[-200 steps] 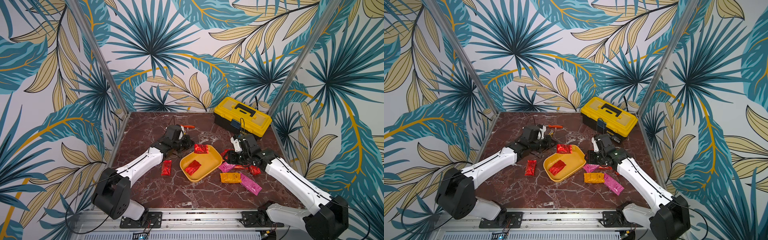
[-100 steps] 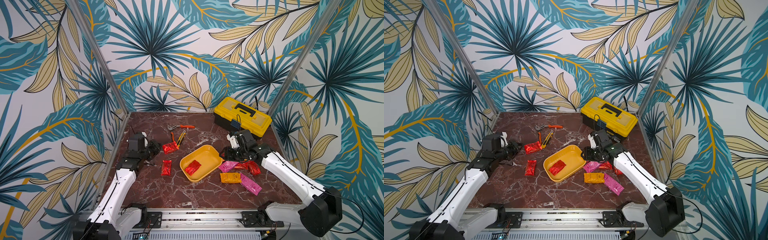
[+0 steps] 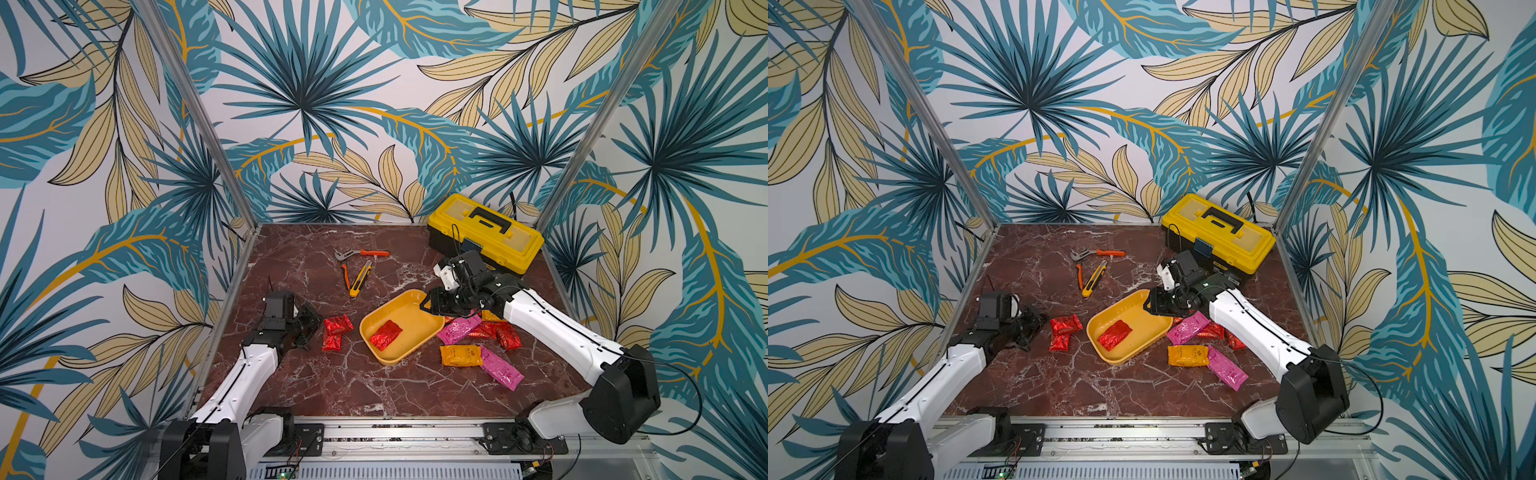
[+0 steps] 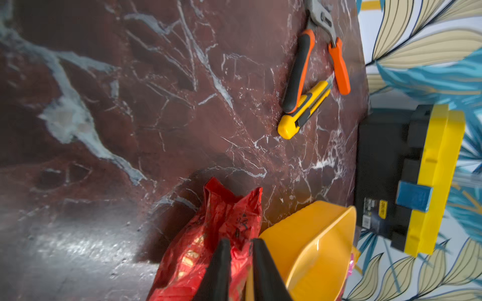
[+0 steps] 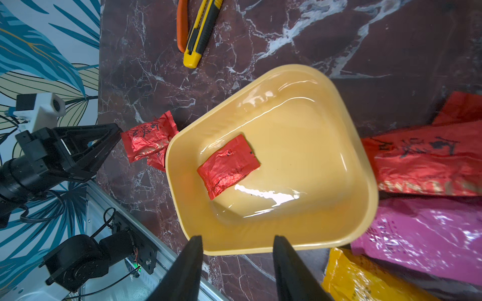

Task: Take the tea bags out of the storage box
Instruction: Place the tea bag at the center of the board, then pick up the tea bag from the storage box.

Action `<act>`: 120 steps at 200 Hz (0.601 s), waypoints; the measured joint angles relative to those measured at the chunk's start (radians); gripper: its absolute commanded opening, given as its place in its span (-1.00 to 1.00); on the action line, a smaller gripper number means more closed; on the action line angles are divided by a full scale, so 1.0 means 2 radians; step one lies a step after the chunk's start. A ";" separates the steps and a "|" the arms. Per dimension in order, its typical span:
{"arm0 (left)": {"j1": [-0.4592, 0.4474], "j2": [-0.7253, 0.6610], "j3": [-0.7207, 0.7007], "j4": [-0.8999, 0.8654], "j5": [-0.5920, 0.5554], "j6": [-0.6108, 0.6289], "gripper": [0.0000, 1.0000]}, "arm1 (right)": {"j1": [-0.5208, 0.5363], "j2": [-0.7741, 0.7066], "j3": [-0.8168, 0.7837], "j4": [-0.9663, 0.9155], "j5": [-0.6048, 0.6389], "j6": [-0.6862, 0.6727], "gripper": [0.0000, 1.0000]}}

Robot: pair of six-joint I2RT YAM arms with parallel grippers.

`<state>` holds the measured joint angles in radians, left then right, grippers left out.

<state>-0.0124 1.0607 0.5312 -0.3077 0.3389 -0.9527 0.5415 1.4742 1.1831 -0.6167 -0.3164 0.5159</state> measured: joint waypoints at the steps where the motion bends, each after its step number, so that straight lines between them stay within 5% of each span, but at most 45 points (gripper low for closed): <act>1: 0.000 0.000 0.000 0.000 -0.001 -0.003 -0.08 | 0.001 0.001 0.000 0.000 0.000 0.000 -0.02; 34: 0.003 -0.011 -0.001 -0.003 0.000 -0.002 0.29 | 0.034 0.038 0.011 0.024 -0.001 0.016 -0.07; 90: 0.002 -0.080 0.000 -0.028 0.003 0.003 0.37 | 0.070 0.092 0.017 0.057 0.008 0.053 -0.15; 120: -0.042 -0.097 0.014 -0.049 -0.011 0.009 0.37 | 0.073 0.119 0.016 0.077 0.020 0.094 -0.15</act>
<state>-0.0959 0.8673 0.5591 -0.4065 0.3164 -0.9348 0.6876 1.7126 1.2160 -0.4618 -0.2760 0.7036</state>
